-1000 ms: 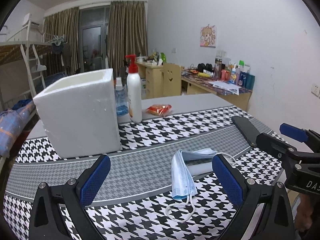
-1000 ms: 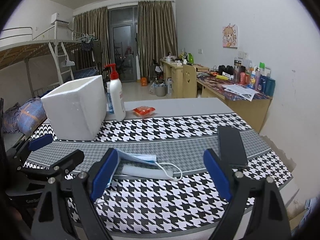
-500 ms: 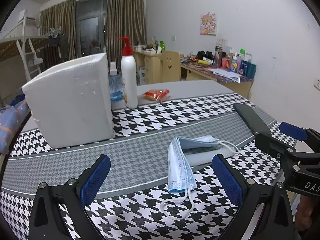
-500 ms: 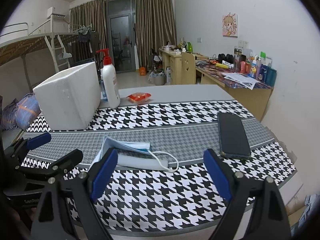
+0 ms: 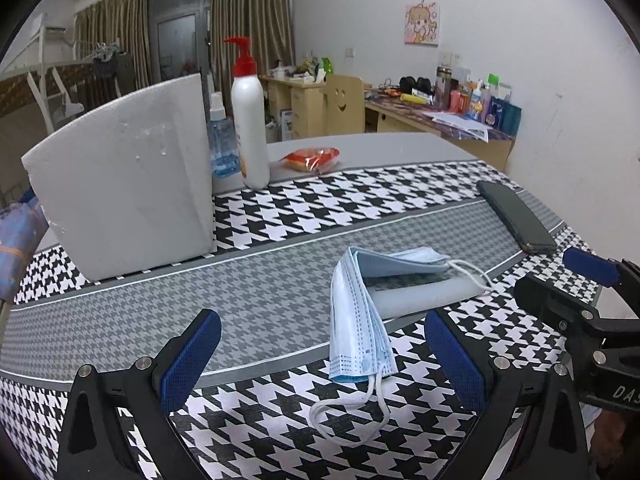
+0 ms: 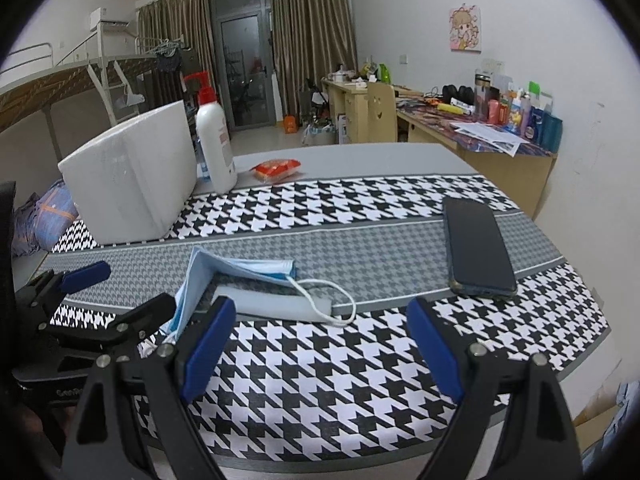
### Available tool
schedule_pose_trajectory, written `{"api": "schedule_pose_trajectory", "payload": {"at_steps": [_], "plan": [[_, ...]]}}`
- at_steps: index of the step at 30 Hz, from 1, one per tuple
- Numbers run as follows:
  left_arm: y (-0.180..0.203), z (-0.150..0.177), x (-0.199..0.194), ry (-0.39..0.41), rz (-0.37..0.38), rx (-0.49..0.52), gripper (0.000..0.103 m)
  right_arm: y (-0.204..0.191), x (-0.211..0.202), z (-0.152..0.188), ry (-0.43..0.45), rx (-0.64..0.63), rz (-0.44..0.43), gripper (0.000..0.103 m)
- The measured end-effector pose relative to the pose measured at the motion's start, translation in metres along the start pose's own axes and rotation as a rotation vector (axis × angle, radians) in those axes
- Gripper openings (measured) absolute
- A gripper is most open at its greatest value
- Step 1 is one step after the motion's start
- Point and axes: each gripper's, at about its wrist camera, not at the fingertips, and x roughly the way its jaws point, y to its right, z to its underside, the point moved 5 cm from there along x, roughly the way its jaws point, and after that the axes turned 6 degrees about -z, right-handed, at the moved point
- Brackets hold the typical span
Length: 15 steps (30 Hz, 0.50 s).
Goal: Organize soft objects
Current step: 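Lower the left gripper onto the blue mask edge and close it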
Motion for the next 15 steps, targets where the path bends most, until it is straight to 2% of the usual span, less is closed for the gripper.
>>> {"api": "schedule_pose_trajectory", "payload": {"at_steps": [7, 11, 15], "plan": [[0.001, 0.005, 0.018, -0.049, -0.043, 0.012, 0.101, 0.003, 0.011, 0.003, -0.031, 0.005, -0.014, 0.091], [0.002, 0.008, 0.024, -0.072, -0.046, 0.024, 0.09, 0.005, 0.018, 0.004, -0.048, 0.009, -0.024, 0.091], [0.001, 0.01, 0.03, -0.101, -0.047, 0.028, 0.086, 0.002, 0.026, 0.005, -0.067, -0.006, -0.051, 0.091]]}}
